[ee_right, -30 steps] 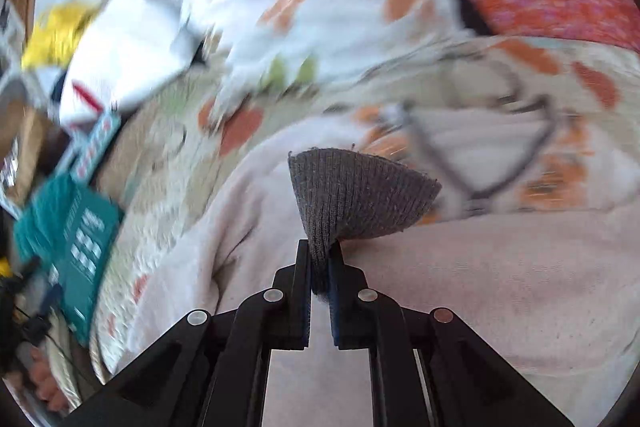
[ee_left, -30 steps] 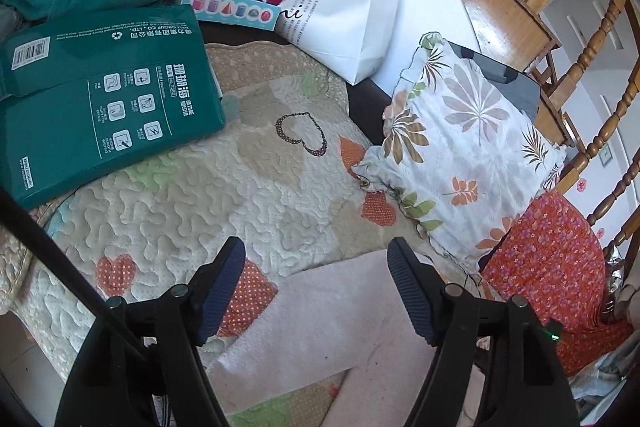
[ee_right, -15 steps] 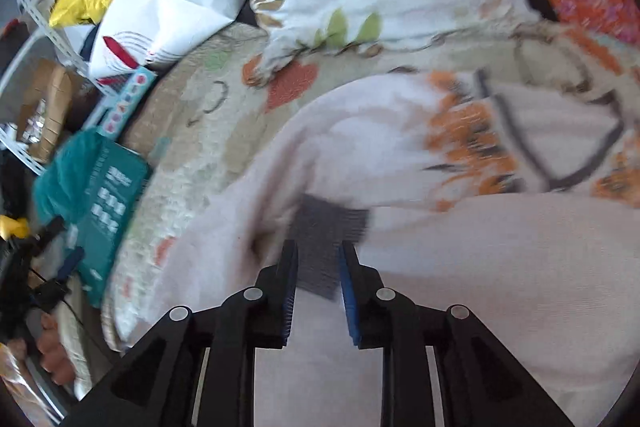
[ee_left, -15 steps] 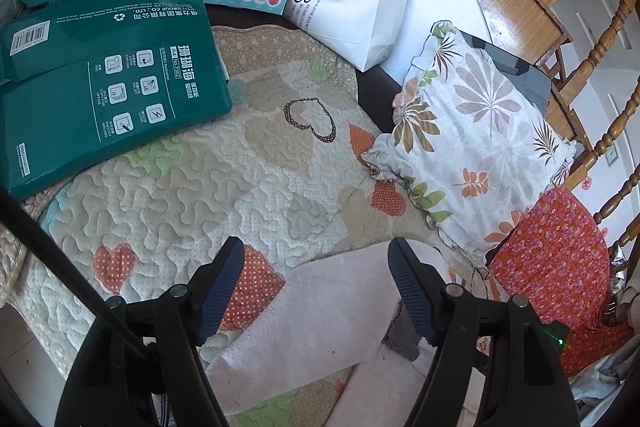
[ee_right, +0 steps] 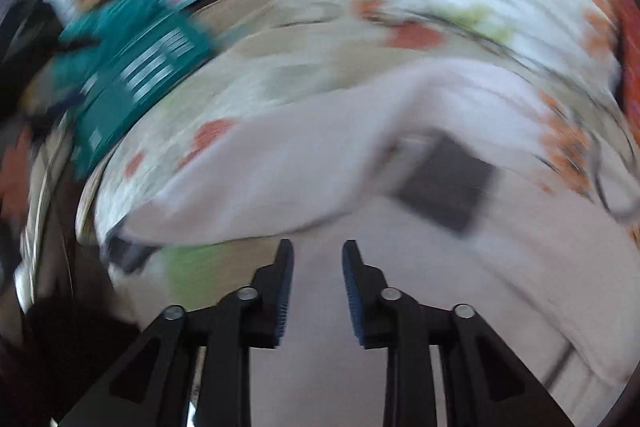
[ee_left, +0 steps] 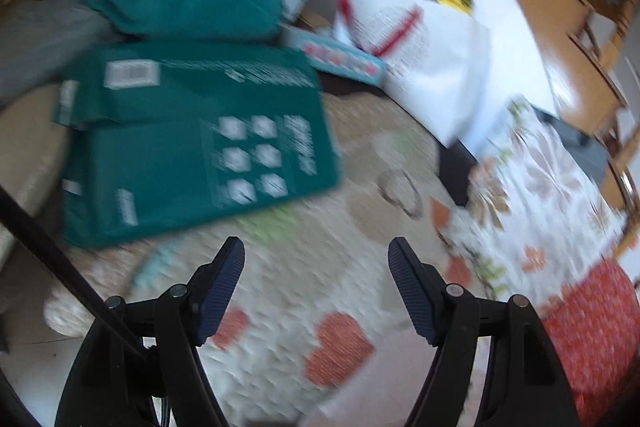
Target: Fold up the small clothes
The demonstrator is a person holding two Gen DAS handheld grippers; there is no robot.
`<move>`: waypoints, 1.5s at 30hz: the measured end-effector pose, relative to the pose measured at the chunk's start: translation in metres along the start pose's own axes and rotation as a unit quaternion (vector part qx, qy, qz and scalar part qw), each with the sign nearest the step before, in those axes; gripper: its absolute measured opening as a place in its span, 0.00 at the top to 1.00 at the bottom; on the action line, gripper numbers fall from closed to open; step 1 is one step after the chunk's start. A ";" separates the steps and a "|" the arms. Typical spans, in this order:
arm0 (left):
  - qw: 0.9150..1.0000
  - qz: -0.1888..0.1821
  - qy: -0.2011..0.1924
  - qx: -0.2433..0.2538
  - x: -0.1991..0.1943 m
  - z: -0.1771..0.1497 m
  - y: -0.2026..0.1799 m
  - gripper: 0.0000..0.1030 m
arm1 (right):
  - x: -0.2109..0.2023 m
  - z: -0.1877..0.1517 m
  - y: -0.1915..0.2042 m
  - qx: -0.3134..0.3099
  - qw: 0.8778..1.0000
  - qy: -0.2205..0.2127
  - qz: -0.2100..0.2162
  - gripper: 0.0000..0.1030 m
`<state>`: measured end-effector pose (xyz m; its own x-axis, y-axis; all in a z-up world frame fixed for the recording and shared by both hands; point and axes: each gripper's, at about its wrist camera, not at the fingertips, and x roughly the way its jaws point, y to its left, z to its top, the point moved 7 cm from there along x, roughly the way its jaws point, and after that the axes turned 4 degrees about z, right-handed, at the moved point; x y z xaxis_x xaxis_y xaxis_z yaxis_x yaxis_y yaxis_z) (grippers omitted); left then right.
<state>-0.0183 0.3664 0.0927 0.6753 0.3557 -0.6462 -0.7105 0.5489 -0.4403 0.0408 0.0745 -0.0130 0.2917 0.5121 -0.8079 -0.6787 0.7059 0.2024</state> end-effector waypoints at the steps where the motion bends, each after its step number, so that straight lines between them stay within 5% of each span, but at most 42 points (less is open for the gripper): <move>1: 1.000 0.017 -0.015 -0.018 -0.003 0.010 0.017 0.29 | 0.005 0.000 0.020 -0.027 1.000 -0.001 0.006 0.60; 5: 0.995 0.060 -0.048 -0.067 -0.011 0.031 0.066 0.29 | 0.024 -0.009 0.089 -0.122 0.992 -0.004 0.025 0.55; 9: 0.992 0.065 -0.047 -0.096 -0.012 0.039 0.096 0.29 | 0.039 -0.026 0.145 -0.259 0.965 -0.025 -0.024 0.55; 12: 0.991 0.070 -0.045 -0.107 -0.010 0.042 0.108 0.29 | 0.049 -0.033 0.173 -0.367 0.926 -0.038 -0.076 0.55; 17: 0.990 0.067 -0.045 -0.119 -0.012 0.040 0.107 0.29 | 0.067 -0.042 0.203 -0.525 0.836 -0.059 -0.152 0.55; 19: 0.990 0.064 -0.042 -0.116 -0.010 0.038 0.102 0.29 | 0.077 -0.046 0.210 -0.557 0.812 -0.056 -0.164 0.56; 20: 0.991 0.062 -0.040 -0.115 -0.010 0.037 0.101 0.29 | 0.081 -0.048 0.212 -0.566 0.806 -0.048 -0.167 0.58; 22: 0.991 0.058 -0.036 -0.114 -0.009 0.036 0.098 0.29 | 0.086 -0.051 0.212 -0.565 0.808 -0.031 -0.166 0.97; 25: 0.991 0.052 -0.033 -0.116 -0.008 0.034 0.095 0.29 | 0.070 -0.042 0.206 -0.508 0.847 -0.041 -0.154 0.97; 30: 0.991 0.038 -0.028 -0.123 -0.007 0.029 0.087 0.29 | -0.009 0.032 0.117 -0.255 0.947 -0.108 -0.163 0.97; 33: 0.994 0.018 -0.009 -0.107 -0.002 0.018 0.068 0.28 | -0.082 0.062 0.012 -0.039 0.971 -0.168 -0.166 0.99; 35: 0.996 0.006 0.000 -0.089 -0.001 0.009 0.052 0.28 | -0.131 0.054 -0.064 0.093 0.960 -0.200 -0.171 0.99; 38: 0.998 -0.017 0.019 -0.054 0.002 -0.009 0.020 0.28 | -0.191 0.001 -0.176 0.265 0.920 -0.219 -0.186 0.99; 42: 0.998 -0.044 0.047 -0.009 0.006 -0.035 -0.020 0.27 | -0.225 -0.092 -0.263 0.386 0.868 -0.198 -0.241 0.99; 45: 0.997 -0.051 0.053 0.020 0.005 -0.051 -0.043 0.27 | -0.219 -0.126 -0.277 0.392 0.873 -0.166 -0.239 0.95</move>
<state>0.0054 0.3058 0.0765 0.7168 0.2164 -0.6628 -0.6301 0.6080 -0.4829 0.0801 -0.2954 0.0381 0.6826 0.0882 -0.7254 0.2063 0.9290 0.3071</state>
